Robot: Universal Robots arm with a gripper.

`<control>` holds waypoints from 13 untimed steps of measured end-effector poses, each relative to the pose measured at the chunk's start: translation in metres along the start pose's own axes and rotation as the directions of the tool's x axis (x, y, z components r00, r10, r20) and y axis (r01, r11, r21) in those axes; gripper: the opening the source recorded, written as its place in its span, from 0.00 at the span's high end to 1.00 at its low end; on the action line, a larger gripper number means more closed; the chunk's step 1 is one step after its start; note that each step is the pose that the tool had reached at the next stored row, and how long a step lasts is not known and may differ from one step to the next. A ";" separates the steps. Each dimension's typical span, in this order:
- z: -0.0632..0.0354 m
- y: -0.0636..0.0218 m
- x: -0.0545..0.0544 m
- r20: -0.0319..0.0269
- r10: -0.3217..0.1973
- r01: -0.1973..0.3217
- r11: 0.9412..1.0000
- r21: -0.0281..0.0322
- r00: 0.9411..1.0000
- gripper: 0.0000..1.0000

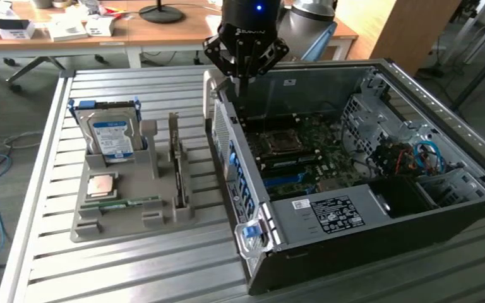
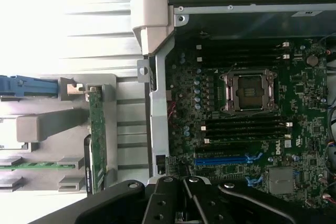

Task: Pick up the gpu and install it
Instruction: 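Reach for the gpu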

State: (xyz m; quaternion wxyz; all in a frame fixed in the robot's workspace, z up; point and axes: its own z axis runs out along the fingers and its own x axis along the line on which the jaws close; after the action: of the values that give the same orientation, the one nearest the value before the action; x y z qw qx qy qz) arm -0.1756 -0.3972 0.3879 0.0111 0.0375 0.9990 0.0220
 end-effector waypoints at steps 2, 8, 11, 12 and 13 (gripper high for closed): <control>0.0003 -0.0001 0.003 0.000 0.000 0.000 1.000 0.000 1.000 0.89; 0.0010 -0.0005 0.014 -0.001 0.000 0.000 1.000 0.000 1.000 0.89; 0.0015 -0.0006 0.020 -0.001 0.000 0.000 1.000 0.000 1.000 0.89; 0.0016 -0.0006 0.022 -0.001 0.000 0.000 1.000 0.000 1.000 0.89; 0.0017 -0.0007 0.024 -0.001 0.000 0.000 1.000 0.000 1.000 0.89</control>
State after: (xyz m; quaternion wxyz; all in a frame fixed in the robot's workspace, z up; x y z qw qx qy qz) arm -0.1995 -0.3960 0.3857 0.0107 0.0374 0.9990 0.0220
